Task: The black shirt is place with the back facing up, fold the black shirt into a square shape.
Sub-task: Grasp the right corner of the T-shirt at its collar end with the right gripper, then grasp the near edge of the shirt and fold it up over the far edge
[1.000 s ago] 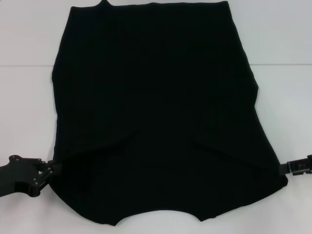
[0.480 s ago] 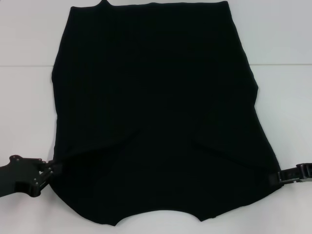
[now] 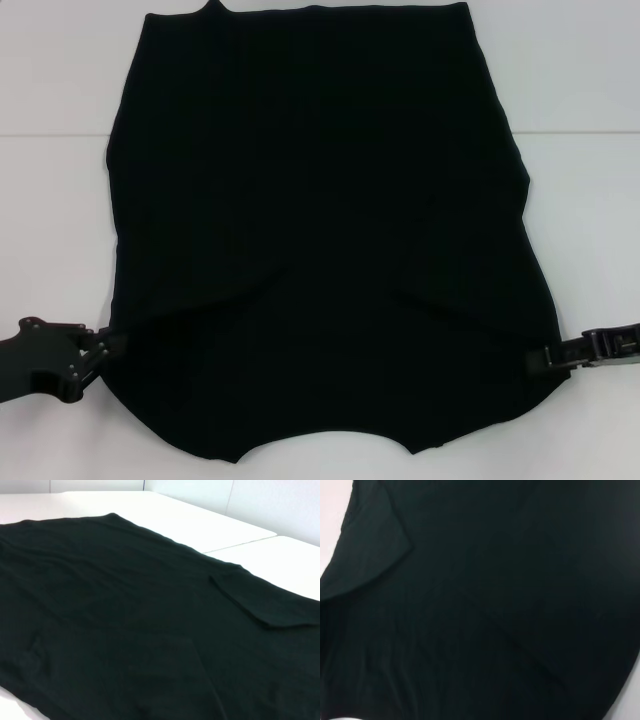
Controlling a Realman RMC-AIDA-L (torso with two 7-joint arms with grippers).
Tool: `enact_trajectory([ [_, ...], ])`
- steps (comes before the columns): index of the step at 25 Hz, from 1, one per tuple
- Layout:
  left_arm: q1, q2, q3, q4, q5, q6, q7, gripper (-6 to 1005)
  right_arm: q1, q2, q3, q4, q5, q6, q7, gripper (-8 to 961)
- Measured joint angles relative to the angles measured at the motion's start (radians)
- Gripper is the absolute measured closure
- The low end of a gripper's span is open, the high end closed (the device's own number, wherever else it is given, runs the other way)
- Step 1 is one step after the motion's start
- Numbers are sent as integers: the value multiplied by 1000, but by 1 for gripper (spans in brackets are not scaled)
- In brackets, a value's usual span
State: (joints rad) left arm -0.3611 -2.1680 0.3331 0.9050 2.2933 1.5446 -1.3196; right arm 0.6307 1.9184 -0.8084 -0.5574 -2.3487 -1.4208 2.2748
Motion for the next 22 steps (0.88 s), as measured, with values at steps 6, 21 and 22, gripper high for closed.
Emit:
enact_trajectory([
  [6,-2,2,0,0,0,-4,3,939,1,1,1,-8,0,-17,7,408],
  [21,-5,3,0,0,-10,-8,8,940,-13,6,6,-9,4,-10,-1,815],
  [22,-5,3,0,0,-10,-8,6,941,-19,6,9,-10,6,-12,-10,828],
])
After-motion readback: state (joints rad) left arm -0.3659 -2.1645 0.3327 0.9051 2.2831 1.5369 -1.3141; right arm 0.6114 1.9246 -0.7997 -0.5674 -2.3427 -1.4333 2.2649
